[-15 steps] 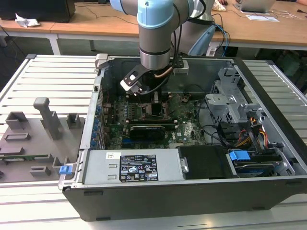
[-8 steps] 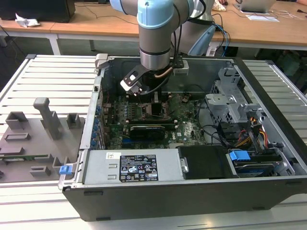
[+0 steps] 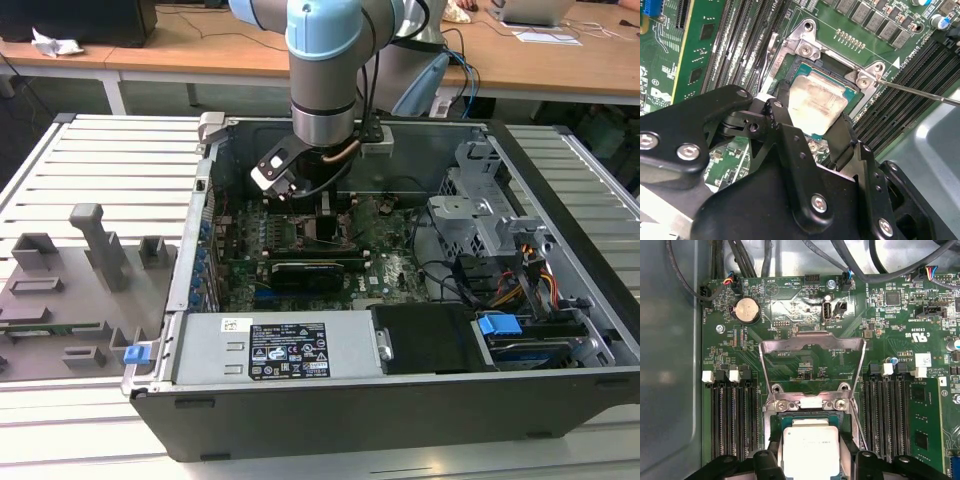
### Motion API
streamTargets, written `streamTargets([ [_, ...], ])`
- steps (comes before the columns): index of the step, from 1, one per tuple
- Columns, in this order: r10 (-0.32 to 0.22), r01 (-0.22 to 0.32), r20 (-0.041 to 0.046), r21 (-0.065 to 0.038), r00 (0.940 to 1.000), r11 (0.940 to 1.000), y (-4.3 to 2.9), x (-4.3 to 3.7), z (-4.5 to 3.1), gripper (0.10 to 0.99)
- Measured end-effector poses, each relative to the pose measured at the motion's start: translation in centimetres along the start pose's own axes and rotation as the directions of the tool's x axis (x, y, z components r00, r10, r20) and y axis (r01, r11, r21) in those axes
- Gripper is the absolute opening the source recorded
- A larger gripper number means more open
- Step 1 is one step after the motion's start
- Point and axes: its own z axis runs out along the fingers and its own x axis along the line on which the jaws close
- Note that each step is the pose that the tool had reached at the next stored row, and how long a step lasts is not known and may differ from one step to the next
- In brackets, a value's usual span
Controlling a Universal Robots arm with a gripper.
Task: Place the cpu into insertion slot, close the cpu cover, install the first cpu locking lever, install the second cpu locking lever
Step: 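Place the cpu into insertion slot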
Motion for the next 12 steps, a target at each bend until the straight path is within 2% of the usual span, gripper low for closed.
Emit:
streamTargets([
  [4,0.003,-0.003,-0.0008,0.0,1.0,1.0,0.0,0.0,0.02,0.549],
  [5,0.004,-0.004,-0.0002,0.0,1.0,1.0,0.0,0.0,0.01,0.616],
  [12,0.004,-0.004,-0.0029,0.0,1.0,1.0,0.01,0.0,-0.1,0.616],
])
